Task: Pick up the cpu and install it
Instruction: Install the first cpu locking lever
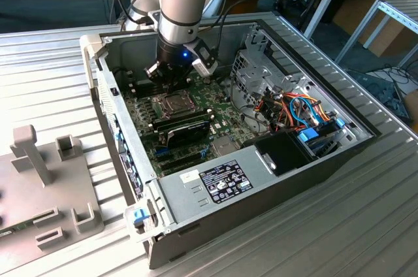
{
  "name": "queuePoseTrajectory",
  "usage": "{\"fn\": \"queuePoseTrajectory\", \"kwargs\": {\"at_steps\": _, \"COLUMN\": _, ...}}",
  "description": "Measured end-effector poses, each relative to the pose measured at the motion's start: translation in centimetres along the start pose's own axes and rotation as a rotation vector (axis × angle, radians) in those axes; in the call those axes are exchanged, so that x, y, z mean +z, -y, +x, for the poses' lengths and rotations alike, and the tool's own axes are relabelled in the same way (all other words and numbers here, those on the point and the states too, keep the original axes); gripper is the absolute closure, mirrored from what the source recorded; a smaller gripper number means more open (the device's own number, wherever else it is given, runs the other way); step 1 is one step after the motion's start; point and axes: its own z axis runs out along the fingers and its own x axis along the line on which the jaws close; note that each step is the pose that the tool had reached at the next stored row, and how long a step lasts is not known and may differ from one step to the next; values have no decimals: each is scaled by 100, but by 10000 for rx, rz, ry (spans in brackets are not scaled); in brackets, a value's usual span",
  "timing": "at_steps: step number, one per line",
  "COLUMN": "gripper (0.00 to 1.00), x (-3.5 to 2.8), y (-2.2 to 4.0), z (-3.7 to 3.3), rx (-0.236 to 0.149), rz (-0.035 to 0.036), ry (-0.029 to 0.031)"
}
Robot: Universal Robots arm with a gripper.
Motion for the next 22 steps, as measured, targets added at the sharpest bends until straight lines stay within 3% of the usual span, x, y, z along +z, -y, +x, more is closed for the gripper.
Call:
{"fn": "queuePoseTrajectory", "kwargs": {"at_steps": 5, "gripper": 89, "x": -63, "y": -5, "z": -1, "rx": 0, "rz": 6, "ry": -5}}
{"fn": "queuePoseTrajectory", "kwargs": {"at_steps": 12, "gripper": 89, "x": -217, "y": -21, "z": -6, "rx": -1, "rz": 9, "ry": -5}}
{"fn": "queuePoseTrajectory", "kwargs": {"at_steps": 15, "gripper": 89, "x": -260, "y": -25, "z": -7, "rx": -1, "rz": 54, "ry": -11}}
{"fn": "queuePoseTrajectory", "kwargs": {"at_steps": 16, "gripper": 89, "x": -267, "y": -27, "z": -8, "rx": -2, "rz": 109, "ry": -17}}
{"fn": "queuePoseTrajectory", "kwargs": {"at_steps": 18, "gripper": 89, "x": -280, "y": -27, "z": -7, "rx": -5, "rz": 319, "ry": -47}}
{"fn": "queuePoseTrajectory", "kwargs": {"at_steps": 22, "gripper": 89, "x": -284, "y": -28, "z": -8, "rx": -9, "rz": 932, "ry": -130}}
